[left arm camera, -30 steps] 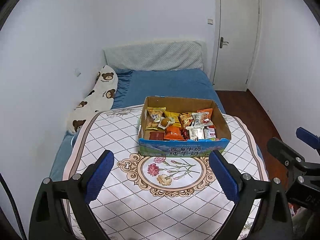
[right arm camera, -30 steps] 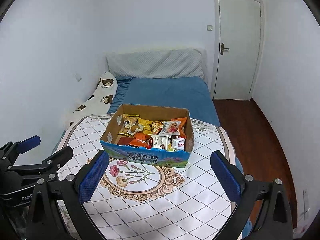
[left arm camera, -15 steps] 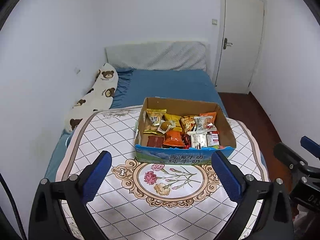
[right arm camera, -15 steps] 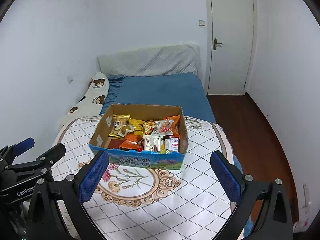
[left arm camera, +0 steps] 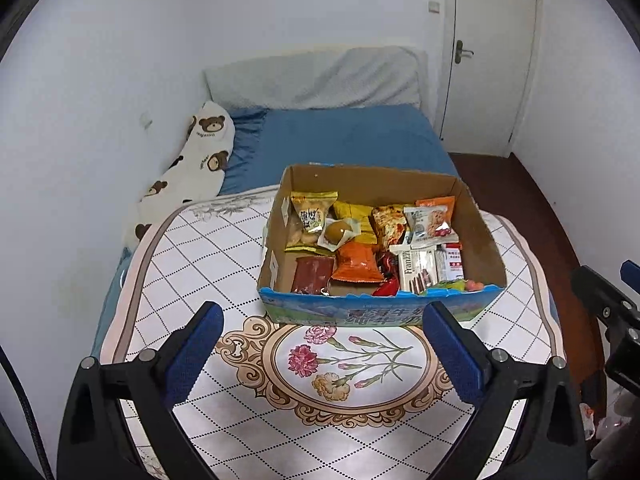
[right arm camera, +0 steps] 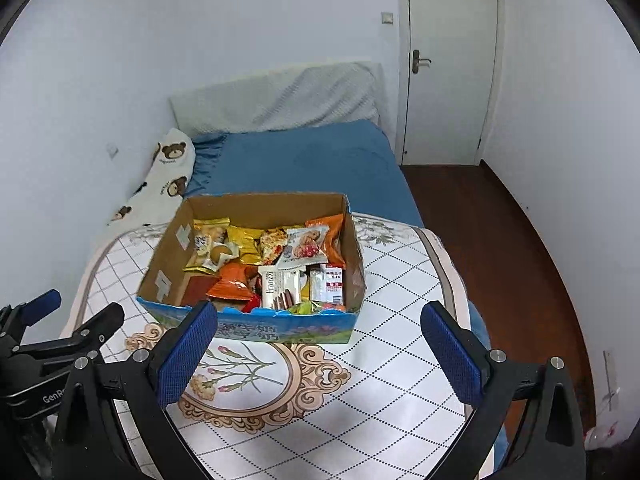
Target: Organize snacks
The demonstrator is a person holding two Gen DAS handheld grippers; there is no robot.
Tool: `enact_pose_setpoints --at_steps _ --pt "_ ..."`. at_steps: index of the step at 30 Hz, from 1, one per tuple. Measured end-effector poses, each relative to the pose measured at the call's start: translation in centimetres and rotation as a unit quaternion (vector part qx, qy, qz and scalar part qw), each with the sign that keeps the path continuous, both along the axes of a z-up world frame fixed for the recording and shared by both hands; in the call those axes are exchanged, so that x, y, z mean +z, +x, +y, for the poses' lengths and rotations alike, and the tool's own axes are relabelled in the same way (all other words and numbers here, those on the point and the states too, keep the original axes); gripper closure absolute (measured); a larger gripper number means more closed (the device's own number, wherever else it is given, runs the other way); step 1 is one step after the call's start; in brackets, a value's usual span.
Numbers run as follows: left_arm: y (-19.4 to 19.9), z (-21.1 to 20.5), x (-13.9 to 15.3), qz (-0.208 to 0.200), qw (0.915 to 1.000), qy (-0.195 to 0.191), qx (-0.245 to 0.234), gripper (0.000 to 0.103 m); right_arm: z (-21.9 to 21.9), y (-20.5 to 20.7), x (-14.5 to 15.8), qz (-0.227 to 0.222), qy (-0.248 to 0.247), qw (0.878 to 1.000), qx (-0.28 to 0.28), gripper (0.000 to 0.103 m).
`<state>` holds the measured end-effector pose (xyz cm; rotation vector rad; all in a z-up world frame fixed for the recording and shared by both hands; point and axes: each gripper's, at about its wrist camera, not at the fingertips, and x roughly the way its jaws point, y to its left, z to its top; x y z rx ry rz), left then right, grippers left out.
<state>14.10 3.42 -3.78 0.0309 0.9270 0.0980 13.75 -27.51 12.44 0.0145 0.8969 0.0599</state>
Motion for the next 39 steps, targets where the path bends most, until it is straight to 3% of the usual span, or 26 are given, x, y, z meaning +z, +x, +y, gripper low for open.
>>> enact_pose_setpoints --at_steps 9,39 --pt "1.0 0.0 -1.0 0.012 0.9999 -0.006 0.003 0.001 -0.1 1.2 -2.4 0.030 0.006 1.000 -0.003 0.000" --pt "0.8 -0.6 -0.2 0.002 1.0000 0.000 -0.009 0.001 -0.8 1.1 -1.7 0.021 -0.002 1.000 -0.012 0.000"
